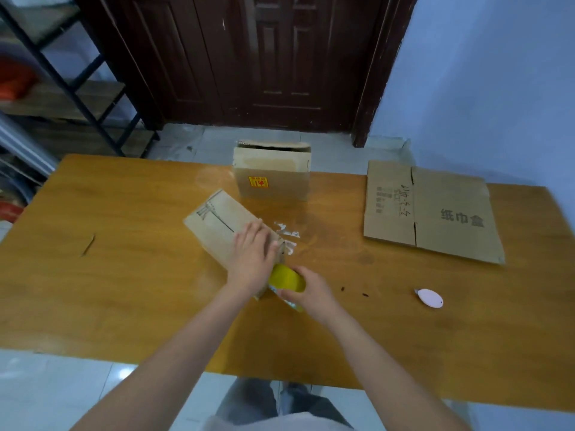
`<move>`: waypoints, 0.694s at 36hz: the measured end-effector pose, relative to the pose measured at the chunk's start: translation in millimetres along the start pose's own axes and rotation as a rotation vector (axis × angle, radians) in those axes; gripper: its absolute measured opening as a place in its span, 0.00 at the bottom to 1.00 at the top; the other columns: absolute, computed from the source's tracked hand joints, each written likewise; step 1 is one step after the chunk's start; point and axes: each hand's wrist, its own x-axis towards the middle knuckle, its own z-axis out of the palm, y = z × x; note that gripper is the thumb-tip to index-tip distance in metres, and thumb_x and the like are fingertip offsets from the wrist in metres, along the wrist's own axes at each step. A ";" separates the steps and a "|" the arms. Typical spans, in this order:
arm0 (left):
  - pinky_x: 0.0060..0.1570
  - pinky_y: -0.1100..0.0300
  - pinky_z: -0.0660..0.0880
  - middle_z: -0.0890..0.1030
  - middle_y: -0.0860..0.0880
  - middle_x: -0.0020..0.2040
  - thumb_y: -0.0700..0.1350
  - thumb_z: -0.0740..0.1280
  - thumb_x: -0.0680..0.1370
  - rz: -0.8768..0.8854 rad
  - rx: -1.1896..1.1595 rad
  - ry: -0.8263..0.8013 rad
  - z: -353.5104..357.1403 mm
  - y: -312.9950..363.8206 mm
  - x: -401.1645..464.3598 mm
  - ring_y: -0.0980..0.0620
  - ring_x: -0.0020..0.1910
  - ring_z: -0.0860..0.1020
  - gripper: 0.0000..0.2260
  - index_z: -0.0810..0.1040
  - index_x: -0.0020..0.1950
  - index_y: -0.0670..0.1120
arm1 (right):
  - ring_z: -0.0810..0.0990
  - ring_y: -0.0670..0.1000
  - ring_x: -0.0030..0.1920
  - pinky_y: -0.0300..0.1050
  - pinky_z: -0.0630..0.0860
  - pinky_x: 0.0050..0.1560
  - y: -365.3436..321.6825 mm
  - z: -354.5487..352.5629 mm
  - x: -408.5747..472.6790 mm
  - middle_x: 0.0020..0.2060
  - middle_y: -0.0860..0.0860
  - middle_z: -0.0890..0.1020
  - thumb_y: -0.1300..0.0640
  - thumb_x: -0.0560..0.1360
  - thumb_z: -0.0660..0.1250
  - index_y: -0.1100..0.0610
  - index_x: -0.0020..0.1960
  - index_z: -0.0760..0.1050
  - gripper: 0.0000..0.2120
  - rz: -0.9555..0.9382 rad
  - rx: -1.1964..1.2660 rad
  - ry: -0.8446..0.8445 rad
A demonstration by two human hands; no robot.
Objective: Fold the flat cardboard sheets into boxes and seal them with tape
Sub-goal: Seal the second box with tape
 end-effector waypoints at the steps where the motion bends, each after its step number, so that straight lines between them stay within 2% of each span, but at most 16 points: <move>1: 0.75 0.53 0.45 0.56 0.48 0.77 0.52 0.53 0.83 0.019 0.014 -0.038 3.4 -3.5 -1.7 0.50 0.76 0.49 0.22 0.62 0.75 0.45 | 0.75 0.46 0.47 0.40 0.73 0.45 -1.9 2.7 3.5 0.51 0.48 0.78 0.52 0.70 0.74 0.53 0.64 0.71 0.24 -0.011 0.010 -0.001; 5: 0.75 0.56 0.43 0.51 0.51 0.78 0.54 0.45 0.83 0.087 0.162 -0.080 8.4 -19.1 -4.7 0.53 0.77 0.45 0.24 0.52 0.78 0.48 | 0.77 0.50 0.51 0.44 0.75 0.50 -2.8 7.6 11.9 0.55 0.50 0.80 0.49 0.70 0.74 0.52 0.65 0.72 0.26 -0.003 -0.011 0.000; 7: 0.74 0.57 0.42 0.49 0.52 0.78 0.58 0.37 0.80 0.088 0.248 -0.097 9.0 -20.7 -5.0 0.53 0.77 0.43 0.28 0.50 0.78 0.49 | 0.78 0.50 0.51 0.43 0.74 0.48 -2.2 7.4 10.5 0.54 0.50 0.80 0.47 0.70 0.73 0.51 0.65 0.72 0.26 -0.001 -0.059 0.014; 9: 0.73 0.58 0.41 0.48 0.52 0.78 0.59 0.30 0.75 0.090 0.294 -0.095 11.3 -20.2 -5.1 0.54 0.76 0.43 0.33 0.48 0.78 0.50 | 0.79 0.50 0.50 0.42 0.74 0.46 -0.2 7.4 7.5 0.52 0.51 0.81 0.45 0.70 0.72 0.50 0.66 0.72 0.26 0.004 -0.109 0.032; 13: 0.71 0.60 0.40 0.49 0.52 0.78 0.63 0.22 0.72 0.096 0.311 -0.071 15.5 -20.2 -5.4 0.53 0.76 0.45 0.39 0.48 0.77 0.49 | 0.80 0.53 0.50 0.50 0.78 0.50 -0.9 6.2 4.3 0.51 0.52 0.82 0.42 0.70 0.71 0.51 0.64 0.72 0.26 0.030 -0.140 0.018; 17: 0.72 0.60 0.41 0.50 0.51 0.78 0.62 0.26 0.74 0.094 0.321 -0.073 14.8 -20.7 -4.7 0.55 0.75 0.43 0.36 0.48 0.77 0.49 | 0.77 0.57 0.57 0.49 0.75 0.51 -6.1 3.8 5.8 0.57 0.56 0.79 0.41 0.72 0.69 0.58 0.66 0.71 0.30 0.119 -0.276 -0.008; 18: 0.72 0.60 0.41 0.50 0.51 0.78 0.62 0.26 0.74 0.098 0.311 -0.071 14.5 -20.6 -5.1 0.56 0.74 0.42 0.37 0.49 0.77 0.48 | 0.78 0.57 0.55 0.48 0.74 0.47 -4.4 5.1 6.5 0.55 0.56 0.80 0.40 0.72 0.68 0.58 0.65 0.72 0.29 0.161 -0.322 -0.032; 21: 0.72 0.59 0.41 0.49 0.52 0.77 0.63 0.23 0.73 0.108 0.298 -0.061 15.1 -18.4 -5.7 0.57 0.73 0.40 0.39 0.50 0.77 0.49 | 0.80 0.53 0.44 0.46 0.74 0.37 3.3 8.6 8.9 0.44 0.53 0.81 0.35 0.71 0.65 0.59 0.52 0.75 0.27 0.319 -0.428 -0.105; 23: 0.72 0.60 0.40 0.48 0.53 0.77 0.63 0.24 0.73 0.103 0.307 -0.066 14.8 -16.8 -5.9 0.57 0.73 0.39 0.38 0.49 0.77 0.50 | 0.79 0.52 0.40 0.44 0.71 0.34 5.4 7.8 12.1 0.40 0.52 0.79 0.34 0.70 0.65 0.59 0.48 0.73 0.27 0.360 -0.437 -0.139; 25: 0.72 0.60 0.40 0.47 0.54 0.77 0.62 0.28 0.74 0.089 0.313 -0.082 13.2 -17.0 -5.3 0.58 0.74 0.40 0.35 0.49 0.77 0.50 | 0.78 0.52 0.39 0.43 0.69 0.32 4.1 5.8 15.2 0.40 0.52 0.78 0.33 0.70 0.65 0.58 0.47 0.72 0.27 0.354 -0.444 -0.149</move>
